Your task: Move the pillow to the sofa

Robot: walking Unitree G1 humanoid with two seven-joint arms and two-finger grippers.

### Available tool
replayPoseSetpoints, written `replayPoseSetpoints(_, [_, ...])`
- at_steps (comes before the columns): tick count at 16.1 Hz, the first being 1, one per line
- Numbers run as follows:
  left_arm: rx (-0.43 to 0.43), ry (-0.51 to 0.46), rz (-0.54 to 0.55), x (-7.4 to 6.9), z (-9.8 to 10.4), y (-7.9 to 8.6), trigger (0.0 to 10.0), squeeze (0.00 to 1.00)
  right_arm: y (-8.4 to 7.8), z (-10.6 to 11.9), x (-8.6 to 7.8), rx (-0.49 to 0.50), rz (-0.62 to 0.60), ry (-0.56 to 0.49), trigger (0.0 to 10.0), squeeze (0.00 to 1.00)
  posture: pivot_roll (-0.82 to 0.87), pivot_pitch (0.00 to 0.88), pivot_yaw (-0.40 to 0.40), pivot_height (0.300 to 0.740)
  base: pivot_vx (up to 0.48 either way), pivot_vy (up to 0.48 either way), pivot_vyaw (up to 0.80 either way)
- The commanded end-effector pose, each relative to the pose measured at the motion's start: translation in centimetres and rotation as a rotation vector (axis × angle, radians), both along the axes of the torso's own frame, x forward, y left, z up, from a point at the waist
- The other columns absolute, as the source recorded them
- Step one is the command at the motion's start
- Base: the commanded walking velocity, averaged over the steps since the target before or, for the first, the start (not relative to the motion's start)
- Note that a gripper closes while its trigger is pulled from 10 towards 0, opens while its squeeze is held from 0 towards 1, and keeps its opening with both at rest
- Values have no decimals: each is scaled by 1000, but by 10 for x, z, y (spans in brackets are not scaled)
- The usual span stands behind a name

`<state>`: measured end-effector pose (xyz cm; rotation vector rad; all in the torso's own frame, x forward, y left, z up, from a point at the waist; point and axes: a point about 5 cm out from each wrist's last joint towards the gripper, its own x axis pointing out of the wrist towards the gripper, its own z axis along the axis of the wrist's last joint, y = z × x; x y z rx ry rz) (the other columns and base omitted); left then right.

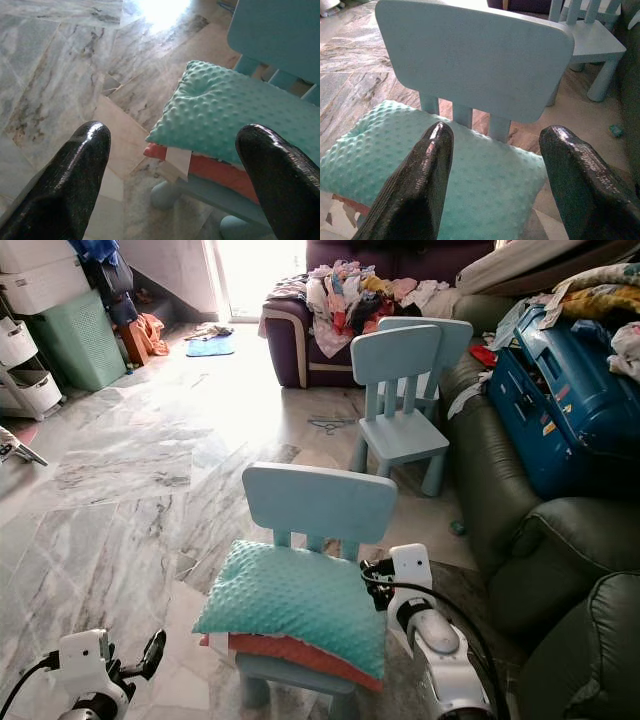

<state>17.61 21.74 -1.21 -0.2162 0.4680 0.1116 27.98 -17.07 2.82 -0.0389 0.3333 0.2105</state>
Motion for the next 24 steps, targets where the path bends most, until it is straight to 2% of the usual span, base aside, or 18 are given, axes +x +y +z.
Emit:
replayPoseSetpoints(1, [12, -12, -13, 1, 4, 3, 10000, 0, -1, 4, 1, -3, 7, -9, 10000, 0, -69, 30, 32, 740, 0, 0, 0])
replayPoseSetpoints(7, [12, -8, -27, 1, 3, 1, 10000, 0, -4, 3, -3, -1, 0, 4, 10000, 0, -76, 39, 34, 735, 0, 0, 0])
replayPoseSetpoints(12, [13, -9, -26, 3, 4, 0, 10000, 0, -4, 3, -3, -2, 2, 7, 10000, 0, -77, 40, 32, 670, 0, 0, 0])
replayPoseSetpoints(24, [13, -7, -32, 4, 3, -1, 10000, 0, -4, 2, -3, 2, 3, 10, 10000, 0, -80, 40, 34, 550, 0, 0, 0])
